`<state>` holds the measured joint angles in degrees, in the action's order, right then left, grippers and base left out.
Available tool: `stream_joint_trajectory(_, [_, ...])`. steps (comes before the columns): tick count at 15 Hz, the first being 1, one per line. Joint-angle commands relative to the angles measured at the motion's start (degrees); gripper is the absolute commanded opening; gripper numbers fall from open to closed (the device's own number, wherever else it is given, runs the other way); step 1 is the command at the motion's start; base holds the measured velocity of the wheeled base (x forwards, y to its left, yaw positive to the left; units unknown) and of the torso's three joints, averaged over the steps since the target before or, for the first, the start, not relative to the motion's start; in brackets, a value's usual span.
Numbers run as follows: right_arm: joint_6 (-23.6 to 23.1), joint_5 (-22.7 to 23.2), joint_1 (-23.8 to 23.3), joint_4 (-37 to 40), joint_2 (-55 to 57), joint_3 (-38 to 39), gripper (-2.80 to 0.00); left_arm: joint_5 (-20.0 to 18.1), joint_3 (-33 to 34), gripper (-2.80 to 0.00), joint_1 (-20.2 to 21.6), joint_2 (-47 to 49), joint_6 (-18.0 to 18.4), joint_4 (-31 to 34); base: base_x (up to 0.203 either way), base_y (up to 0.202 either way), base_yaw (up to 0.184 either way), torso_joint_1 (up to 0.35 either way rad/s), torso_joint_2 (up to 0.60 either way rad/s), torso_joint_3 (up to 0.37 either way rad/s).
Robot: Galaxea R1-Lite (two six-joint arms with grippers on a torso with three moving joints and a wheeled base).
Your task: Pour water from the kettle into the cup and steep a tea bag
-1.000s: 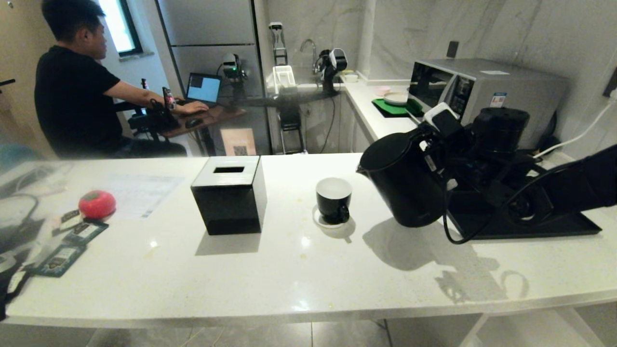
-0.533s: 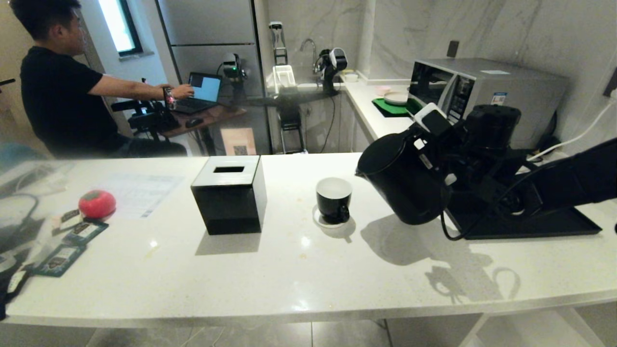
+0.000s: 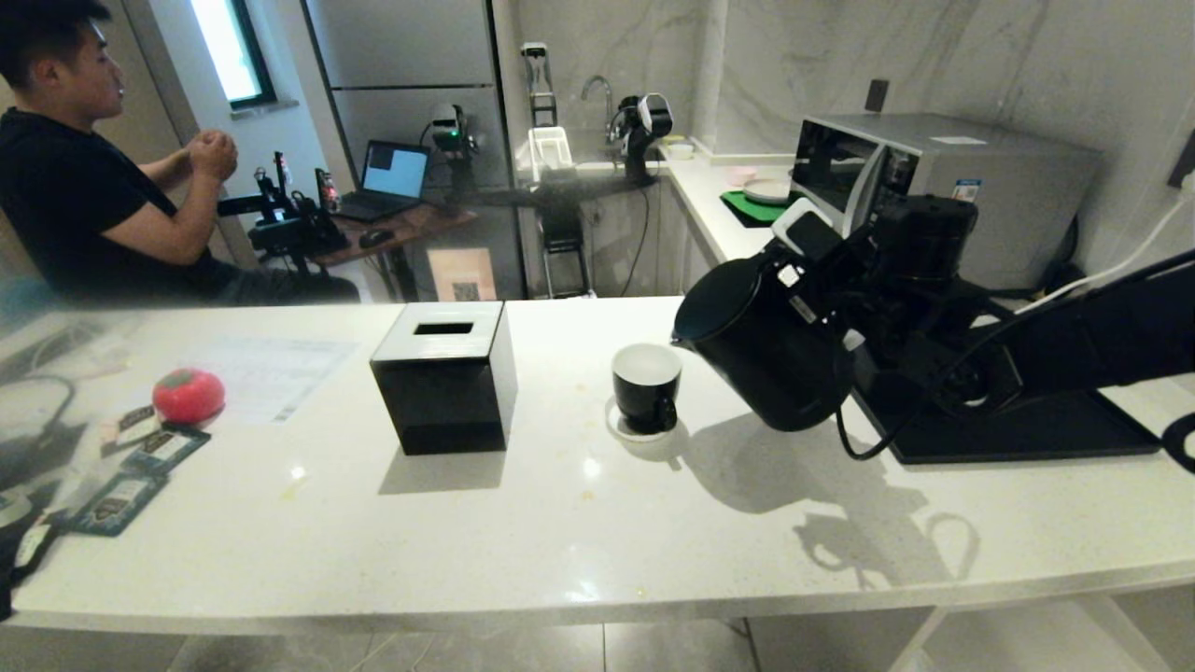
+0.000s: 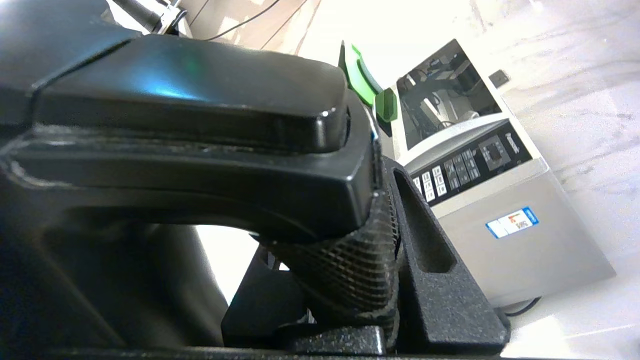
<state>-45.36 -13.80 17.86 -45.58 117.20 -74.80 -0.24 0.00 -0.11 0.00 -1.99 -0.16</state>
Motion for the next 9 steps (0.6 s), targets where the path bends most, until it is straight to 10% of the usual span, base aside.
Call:
stream_joint_trajectory(1, [-0.52, -0.09, 0.33, -0.21, 0.31, -0.61, -2.80, -0.02, 0.00, -2.80, 0.02, 0.00, -0.03, -0.02, 0.000, 0.000, 0.000, 0.000, 0.00, 0.000])
stream_joint_trajectory(9, [-5.81, -1.05, 0.86, -0.47, 1.54, -3.07, -2.80, -0.02, 0.00, -2.80, 0.02, 0.00, -0.03, -0.02, 0.000, 0.000, 0.000, 0.000, 0.00, 0.000])
